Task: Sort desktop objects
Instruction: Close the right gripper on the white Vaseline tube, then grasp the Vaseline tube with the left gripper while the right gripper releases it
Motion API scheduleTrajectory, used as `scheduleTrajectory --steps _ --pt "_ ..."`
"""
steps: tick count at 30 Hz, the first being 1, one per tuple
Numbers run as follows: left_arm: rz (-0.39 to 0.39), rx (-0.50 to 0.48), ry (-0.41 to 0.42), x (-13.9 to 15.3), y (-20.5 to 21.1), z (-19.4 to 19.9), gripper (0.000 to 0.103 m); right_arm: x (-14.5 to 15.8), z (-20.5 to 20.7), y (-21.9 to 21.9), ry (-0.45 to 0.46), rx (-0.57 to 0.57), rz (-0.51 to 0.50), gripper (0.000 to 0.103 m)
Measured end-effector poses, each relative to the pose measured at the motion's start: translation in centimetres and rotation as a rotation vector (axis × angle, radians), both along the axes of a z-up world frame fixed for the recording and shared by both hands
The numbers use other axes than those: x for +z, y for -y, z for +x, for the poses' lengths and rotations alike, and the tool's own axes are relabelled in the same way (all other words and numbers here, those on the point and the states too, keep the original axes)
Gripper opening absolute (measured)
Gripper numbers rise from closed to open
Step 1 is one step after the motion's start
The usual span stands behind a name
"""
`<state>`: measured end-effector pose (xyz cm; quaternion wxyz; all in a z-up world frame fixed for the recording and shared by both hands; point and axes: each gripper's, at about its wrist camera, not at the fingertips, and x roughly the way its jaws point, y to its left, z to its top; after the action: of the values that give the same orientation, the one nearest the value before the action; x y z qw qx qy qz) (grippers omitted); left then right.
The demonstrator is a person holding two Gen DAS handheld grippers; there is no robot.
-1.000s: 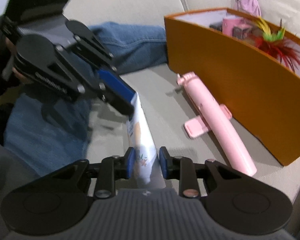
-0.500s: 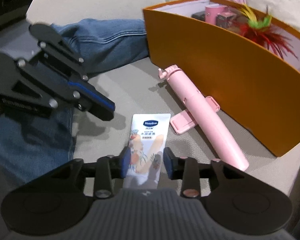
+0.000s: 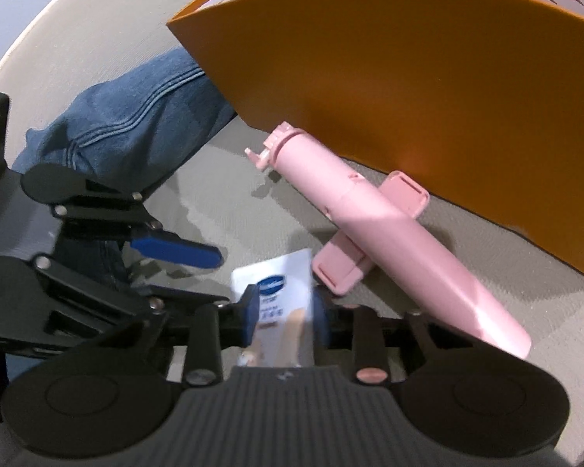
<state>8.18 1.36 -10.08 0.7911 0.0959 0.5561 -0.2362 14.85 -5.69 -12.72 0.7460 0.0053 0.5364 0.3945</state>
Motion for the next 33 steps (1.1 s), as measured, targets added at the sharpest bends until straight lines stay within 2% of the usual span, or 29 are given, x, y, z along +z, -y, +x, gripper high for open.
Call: scheduleTrajectory --steps 3,5,8,13,17,20,24,27,30,33 --pt "-0.022 -0.001 0.006 0.3 -0.1 0.0 0.038 0.0 -0.1 0.4 -0.001 -0.017 0.033 0.016" --pt "-0.026 0.0 0.002 0.3 -0.3 0.0 0.039 0.1 0.0 0.6 -0.012 -0.026 0.055 0.015" --pt "-0.059 -0.008 -0.003 0.7 -0.6 -0.1 0.055 1.0 -0.9 0.7 0.028 0.018 0.081 0.012" --pt "-0.149 -0.08 0.07 2.8 -1.4 -1.2 0.056 3.8 -2.6 1.5 0.122 0.103 0.118 0.01" --pt "-0.175 -0.146 0.111 4.2 -1.5 -2.5 0.057 5.4 -3.7 3.1 0.186 0.186 0.171 0.01" --pt "-0.159 -0.194 0.131 5.0 -1.3 -2.9 0.057 6.2 -4.7 3.5 0.232 0.254 0.178 0.01" --pt "-0.079 -0.259 0.207 6.3 0.6 -4.3 0.057 7.1 -5.7 2.8 0.268 0.313 0.164 0.01" --pt "-0.048 -0.309 0.267 6.9 1.1 -5.2 0.057 7.1 -6.4 2.5 0.305 0.352 0.12 0.01" --pt "-0.028 -0.359 0.292 7.5 1.8 -5.7 0.057 7.0 -7.2 2.2 0.337 0.395 0.092 0.01" --pt "0.032 -0.438 0.338 7.6 2.9 -6.9 0.057 7.1 -8.1 1.9 0.377 0.429 0.052 0.01"
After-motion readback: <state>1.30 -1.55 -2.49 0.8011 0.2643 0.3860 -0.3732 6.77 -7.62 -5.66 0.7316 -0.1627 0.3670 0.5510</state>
